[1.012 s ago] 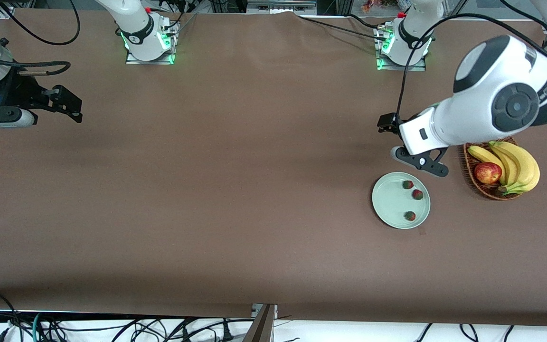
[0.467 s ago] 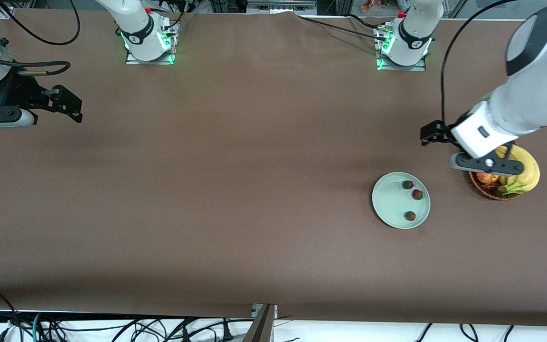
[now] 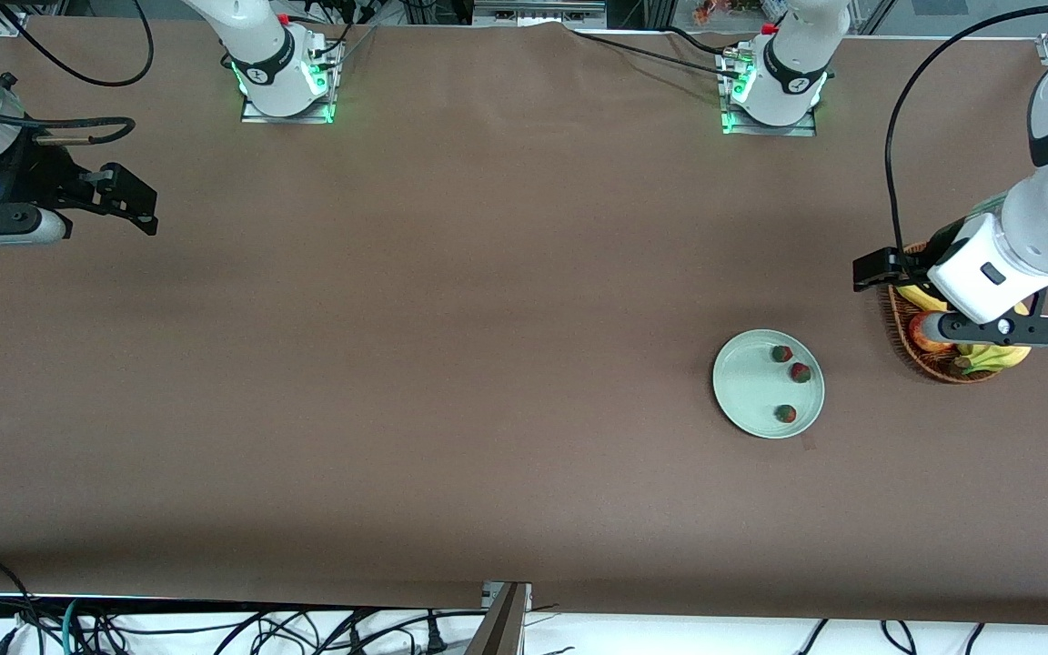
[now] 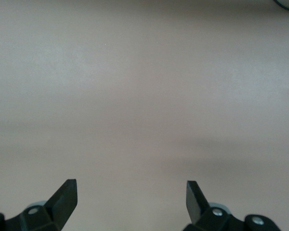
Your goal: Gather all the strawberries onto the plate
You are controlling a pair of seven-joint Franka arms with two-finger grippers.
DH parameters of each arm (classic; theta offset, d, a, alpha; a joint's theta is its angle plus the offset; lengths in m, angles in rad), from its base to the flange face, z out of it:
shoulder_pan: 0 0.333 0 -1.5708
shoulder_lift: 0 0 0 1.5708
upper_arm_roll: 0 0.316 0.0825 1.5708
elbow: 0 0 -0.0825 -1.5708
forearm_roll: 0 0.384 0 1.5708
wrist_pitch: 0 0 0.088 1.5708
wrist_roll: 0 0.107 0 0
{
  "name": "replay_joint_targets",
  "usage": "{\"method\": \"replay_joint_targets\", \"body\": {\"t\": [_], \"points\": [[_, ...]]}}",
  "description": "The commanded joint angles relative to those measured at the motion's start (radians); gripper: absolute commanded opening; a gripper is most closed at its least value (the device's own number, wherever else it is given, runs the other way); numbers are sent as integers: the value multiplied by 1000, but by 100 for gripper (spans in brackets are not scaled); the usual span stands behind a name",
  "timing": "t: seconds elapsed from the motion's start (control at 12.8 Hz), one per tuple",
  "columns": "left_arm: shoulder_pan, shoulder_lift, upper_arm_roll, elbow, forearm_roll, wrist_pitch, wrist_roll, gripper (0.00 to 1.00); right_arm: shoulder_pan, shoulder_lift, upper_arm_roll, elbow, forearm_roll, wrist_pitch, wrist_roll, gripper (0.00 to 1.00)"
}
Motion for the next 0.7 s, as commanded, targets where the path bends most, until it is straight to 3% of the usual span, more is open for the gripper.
{"method": "replay_joint_targets", "body": {"t": [0.0, 0.08, 0.16, 0.23, 0.31, 0.47, 0.55, 0.62], "points": [[-3, 6, -2, 59, 48, -26, -4, 100, -18, 6, 16, 20, -9, -9, -8, 100], [-15, -13, 31, 48, 52, -11, -4, 100, -18, 6, 16, 20, -9, -7, -7, 100], [-112, -40, 126, 43, 47, -11, -7, 100, -18, 6, 16, 20, -9, -9, -7, 100], [-216, -81, 295, 33, 18, -3, -4, 100, -18, 6, 16, 20, -9, -9, -8, 100], [-299, -126, 408, -19, -46, 47, -7, 100, -18, 6, 16, 20, -9, -9, -7, 100], [-439, -261, 630, -201, -147, 217, 1, 100, -18, 6, 16, 20, -9, -9, -7, 100], [-494, -327, 694, -298, -161, 297, 1, 100, -18, 6, 16, 20, -9, -9, -7, 100], [-510, -364, 705, -351, -160, 324, 1, 100, -18, 6, 16, 20, -9, -9, -7, 100]]}}
